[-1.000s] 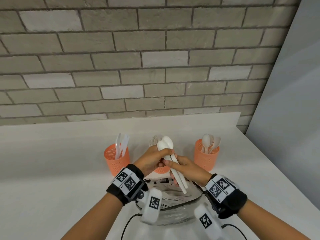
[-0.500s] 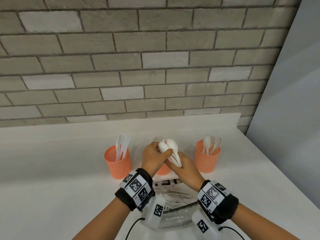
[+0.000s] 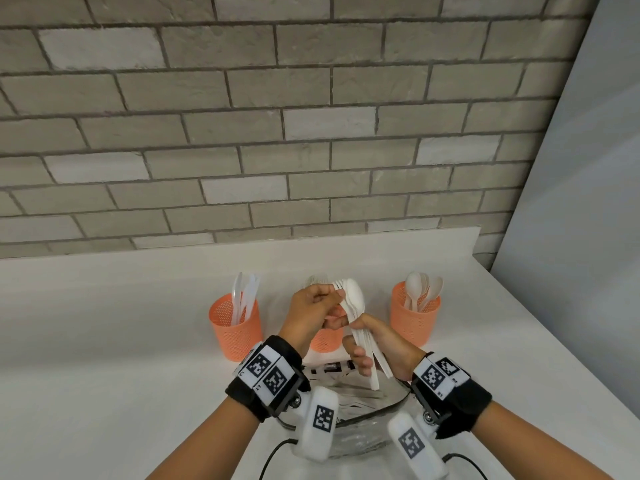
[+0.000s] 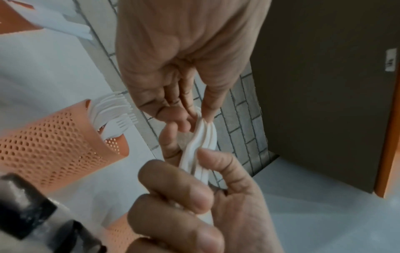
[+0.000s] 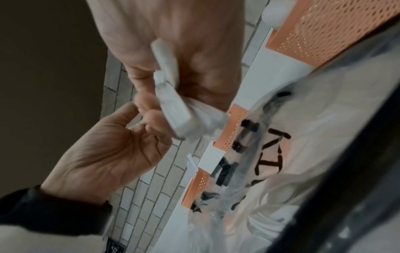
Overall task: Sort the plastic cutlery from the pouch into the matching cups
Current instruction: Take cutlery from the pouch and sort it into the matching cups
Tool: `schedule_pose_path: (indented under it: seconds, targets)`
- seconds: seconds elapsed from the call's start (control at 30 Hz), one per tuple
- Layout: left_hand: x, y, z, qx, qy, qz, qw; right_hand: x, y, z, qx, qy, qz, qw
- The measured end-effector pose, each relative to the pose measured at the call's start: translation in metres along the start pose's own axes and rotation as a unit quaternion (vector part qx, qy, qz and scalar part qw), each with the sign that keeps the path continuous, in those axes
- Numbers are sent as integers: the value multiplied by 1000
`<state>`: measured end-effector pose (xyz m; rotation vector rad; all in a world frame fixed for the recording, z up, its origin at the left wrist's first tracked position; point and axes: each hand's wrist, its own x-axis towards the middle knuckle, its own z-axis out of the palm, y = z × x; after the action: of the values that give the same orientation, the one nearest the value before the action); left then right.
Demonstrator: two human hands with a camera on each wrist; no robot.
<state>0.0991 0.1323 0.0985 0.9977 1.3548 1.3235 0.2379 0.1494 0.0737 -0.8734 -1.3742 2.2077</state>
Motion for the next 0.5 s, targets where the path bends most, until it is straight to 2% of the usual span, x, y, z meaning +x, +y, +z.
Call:
schedule_pose_path:
  seconds: [0.2,0.37,0.5]
  targets:
    - [0,0,-2,-12,5,-10,1000,0,1,-4,35,40,-28,998]
    - [0,1,0,-21,31,-26,999,-3,2,-3,-46,95,-82,991]
    - [1,-2,7,45,62,7,997,-5,3,-1,-111,111,-125,980]
